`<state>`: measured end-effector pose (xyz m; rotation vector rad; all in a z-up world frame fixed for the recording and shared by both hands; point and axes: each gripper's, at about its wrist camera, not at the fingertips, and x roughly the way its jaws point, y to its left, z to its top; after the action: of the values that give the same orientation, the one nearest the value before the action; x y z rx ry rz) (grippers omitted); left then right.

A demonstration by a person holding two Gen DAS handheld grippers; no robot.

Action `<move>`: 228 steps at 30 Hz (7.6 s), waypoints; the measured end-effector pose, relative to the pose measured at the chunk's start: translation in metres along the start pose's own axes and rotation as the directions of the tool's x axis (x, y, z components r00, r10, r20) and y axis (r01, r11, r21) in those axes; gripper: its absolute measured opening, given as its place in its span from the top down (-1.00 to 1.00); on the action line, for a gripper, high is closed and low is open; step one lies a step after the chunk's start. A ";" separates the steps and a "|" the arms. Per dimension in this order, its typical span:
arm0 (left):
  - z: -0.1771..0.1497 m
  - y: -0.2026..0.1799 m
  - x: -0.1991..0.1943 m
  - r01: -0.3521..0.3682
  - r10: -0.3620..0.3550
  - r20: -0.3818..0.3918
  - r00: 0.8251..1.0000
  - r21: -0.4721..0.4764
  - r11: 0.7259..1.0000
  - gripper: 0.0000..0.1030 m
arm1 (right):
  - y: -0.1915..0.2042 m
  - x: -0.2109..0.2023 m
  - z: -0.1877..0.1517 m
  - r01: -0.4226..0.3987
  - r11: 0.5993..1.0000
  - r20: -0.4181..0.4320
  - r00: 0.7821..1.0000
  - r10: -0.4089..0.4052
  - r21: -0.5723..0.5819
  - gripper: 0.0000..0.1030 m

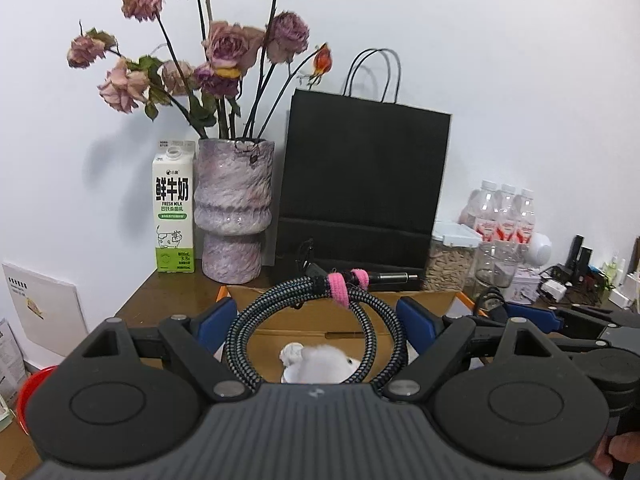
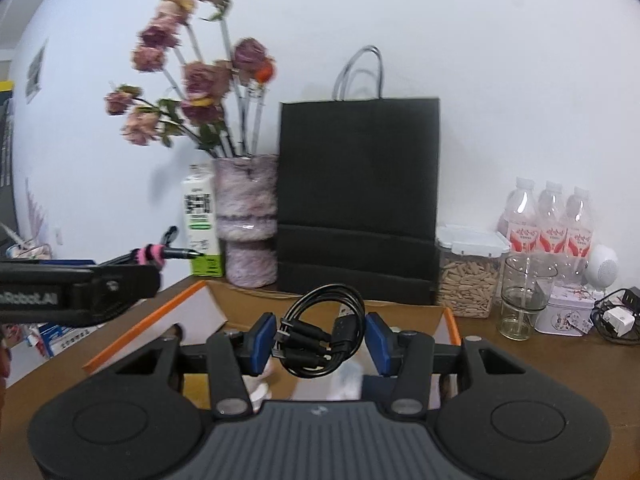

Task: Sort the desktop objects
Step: 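Carry the braided cable with the left gripper while the right carries the USB cable into the box, then open both grippers to drop both cables into the box, then move both tools back to the table, left toward the white cap, right toward the purple pouch, then grasp the white cap with the left gripper while the right grasps the purple pouch, then carry the white cap with the left gripper while the right carries the pouch into the box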

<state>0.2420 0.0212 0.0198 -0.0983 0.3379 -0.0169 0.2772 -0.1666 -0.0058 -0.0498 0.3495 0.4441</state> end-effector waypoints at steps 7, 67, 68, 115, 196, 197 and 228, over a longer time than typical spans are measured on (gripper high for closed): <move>0.008 0.009 0.049 -0.023 0.022 -0.040 0.999 -0.021 1.000 -0.70 | -0.029 0.045 0.000 0.060 0.998 -0.051 0.997 -0.060 0.009 0.08; -0.017 0.001 0.077 -0.108 0.113 -0.130 0.985 0.047 0.993 -1.00 | -0.037 0.068 0.003 0.006 1.000 -0.170 0.985 -0.005 0.006 -1.00; -0.017 0.002 0.074 -0.108 0.113 -0.127 0.985 0.044 0.993 -1.00 | -0.036 0.065 0.004 0.005 1.000 -0.164 0.986 -0.004 0.003 -1.00; -0.129 0.034 -0.072 -0.141 0.149 -0.214 0.965 0.053 0.989 -1.00 | -0.003 -0.081 -0.123 0.024 1.000 -0.297 0.955 -0.025 -0.006 -1.00; -0.115 0.017 -0.084 -0.044 0.045 -0.177 0.983 0.011 0.999 0.44 | 0.017 -0.124 -0.092 -0.098 0.995 -0.053 0.994 0.099 0.027 0.78; -0.110 0.015 -0.084 -0.038 0.039 -0.168 0.985 0.012 0.999 0.44 | 0.017 -0.124 -0.087 -0.097 0.995 -0.041 0.994 0.098 0.022 0.78; -0.015 -0.040 0.057 0.037 -0.037 -0.075 0.996 -0.004 0.999 0.44 | -0.035 0.006 -0.004 -0.045 0.998 0.001 0.999 0.045 0.039 0.78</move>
<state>0.2911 -0.0223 -0.0093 -0.1070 0.4111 -0.0570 0.2964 -0.1965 -0.0130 -0.0042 0.3593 0.4816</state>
